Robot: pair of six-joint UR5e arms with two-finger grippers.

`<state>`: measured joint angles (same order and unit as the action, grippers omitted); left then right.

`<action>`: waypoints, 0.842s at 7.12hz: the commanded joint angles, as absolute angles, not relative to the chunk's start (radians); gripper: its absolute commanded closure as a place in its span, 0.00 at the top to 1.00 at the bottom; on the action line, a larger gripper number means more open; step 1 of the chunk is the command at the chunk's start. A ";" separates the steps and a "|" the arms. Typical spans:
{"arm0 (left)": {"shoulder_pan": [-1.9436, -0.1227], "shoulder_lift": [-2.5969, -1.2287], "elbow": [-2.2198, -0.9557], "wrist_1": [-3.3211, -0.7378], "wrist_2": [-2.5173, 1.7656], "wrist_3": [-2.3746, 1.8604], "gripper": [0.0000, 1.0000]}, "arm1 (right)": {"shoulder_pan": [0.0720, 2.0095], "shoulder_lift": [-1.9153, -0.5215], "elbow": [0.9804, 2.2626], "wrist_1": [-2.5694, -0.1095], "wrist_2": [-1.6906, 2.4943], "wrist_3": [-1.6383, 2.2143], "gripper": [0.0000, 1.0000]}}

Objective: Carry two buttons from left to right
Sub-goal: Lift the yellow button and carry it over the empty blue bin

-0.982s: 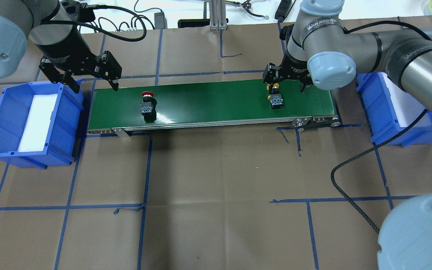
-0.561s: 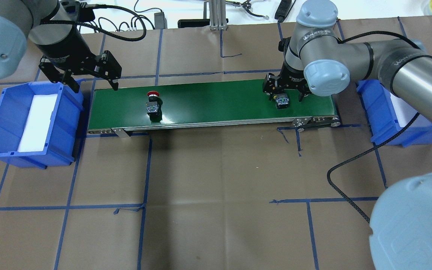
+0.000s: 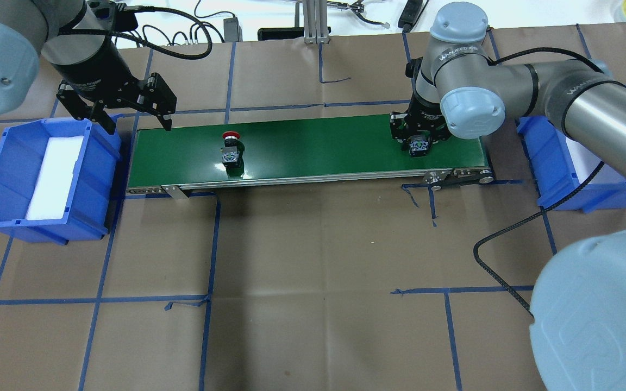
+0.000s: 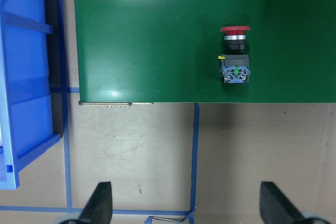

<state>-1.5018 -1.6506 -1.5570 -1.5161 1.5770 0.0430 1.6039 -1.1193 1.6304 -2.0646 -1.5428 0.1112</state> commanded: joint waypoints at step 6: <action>-1.500 -1.651 -1.557 -1.514 1.575 0.041 0.99 | 1.213 -1.408 1.573 -1.913 -1.557 -0.373 0.04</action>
